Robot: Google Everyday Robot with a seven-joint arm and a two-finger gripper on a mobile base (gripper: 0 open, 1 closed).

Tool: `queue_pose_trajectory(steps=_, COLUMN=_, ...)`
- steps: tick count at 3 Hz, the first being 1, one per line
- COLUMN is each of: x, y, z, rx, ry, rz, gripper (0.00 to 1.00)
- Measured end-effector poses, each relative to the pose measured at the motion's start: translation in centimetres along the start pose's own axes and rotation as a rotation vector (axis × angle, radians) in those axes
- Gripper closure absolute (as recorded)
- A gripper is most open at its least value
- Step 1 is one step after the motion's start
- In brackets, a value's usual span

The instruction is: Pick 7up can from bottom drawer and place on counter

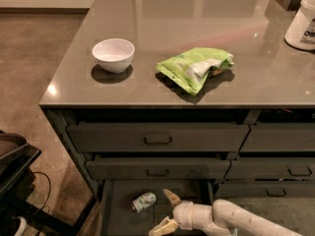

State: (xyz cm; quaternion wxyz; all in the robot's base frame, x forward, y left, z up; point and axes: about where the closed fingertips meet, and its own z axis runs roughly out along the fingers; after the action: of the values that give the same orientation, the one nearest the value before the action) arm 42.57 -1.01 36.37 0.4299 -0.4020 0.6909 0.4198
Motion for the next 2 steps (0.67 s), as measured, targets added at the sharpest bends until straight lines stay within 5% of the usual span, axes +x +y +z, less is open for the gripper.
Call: queue_pose_trajectory(steps=2, x=4.4, y=-3.7, z=3.3, rx=0.097, ry=-0.042, rz=-0.012, gripper=0.00)
